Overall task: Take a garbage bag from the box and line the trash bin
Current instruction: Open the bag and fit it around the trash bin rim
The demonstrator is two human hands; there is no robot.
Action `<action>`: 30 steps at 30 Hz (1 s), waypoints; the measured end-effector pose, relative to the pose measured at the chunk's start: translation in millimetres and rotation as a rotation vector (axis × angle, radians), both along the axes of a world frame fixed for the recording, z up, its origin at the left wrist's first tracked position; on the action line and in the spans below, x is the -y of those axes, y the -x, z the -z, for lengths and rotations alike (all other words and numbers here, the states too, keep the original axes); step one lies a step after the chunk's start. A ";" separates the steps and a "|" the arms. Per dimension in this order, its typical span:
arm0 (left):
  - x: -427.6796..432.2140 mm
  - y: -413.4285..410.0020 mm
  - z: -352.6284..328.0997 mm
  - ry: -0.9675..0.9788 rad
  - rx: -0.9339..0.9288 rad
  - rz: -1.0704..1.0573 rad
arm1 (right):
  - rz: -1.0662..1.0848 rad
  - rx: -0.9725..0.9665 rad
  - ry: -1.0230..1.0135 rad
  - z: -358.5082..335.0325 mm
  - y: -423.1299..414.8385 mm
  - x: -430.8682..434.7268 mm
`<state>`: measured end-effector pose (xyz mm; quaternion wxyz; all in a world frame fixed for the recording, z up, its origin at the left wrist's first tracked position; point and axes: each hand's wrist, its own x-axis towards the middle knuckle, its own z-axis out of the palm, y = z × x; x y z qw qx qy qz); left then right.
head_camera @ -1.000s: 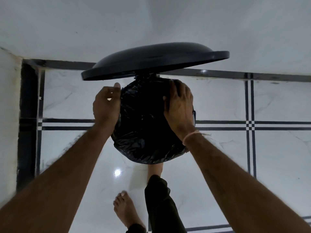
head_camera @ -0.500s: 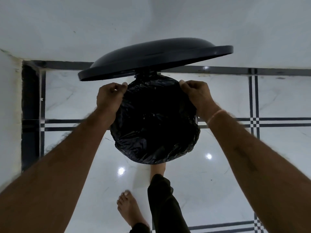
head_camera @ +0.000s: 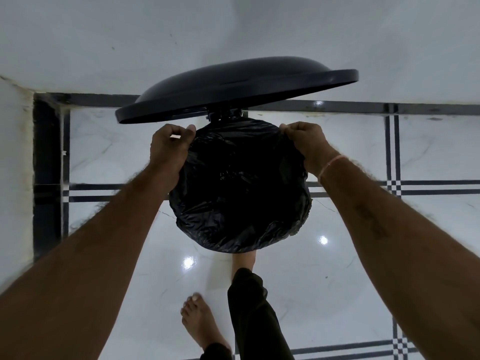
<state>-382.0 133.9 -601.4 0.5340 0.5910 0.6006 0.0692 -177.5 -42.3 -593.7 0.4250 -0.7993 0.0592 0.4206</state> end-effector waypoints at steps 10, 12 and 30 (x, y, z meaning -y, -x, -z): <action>-5.2 3.9 0.5 0.173 -0.004 0.009 | -0.103 -0.310 -0.087 -7.3 0.0 10.4; -3.0 1.9 -3.2 0.211 -0.018 -0.034 | -0.068 -0.404 -0.081 -11.2 -9.2 10.7; 18.6 40.5 -3.7 0.314 0.270 -0.261 | 0.110 -0.208 0.010 -7.1 14.8 43.5</action>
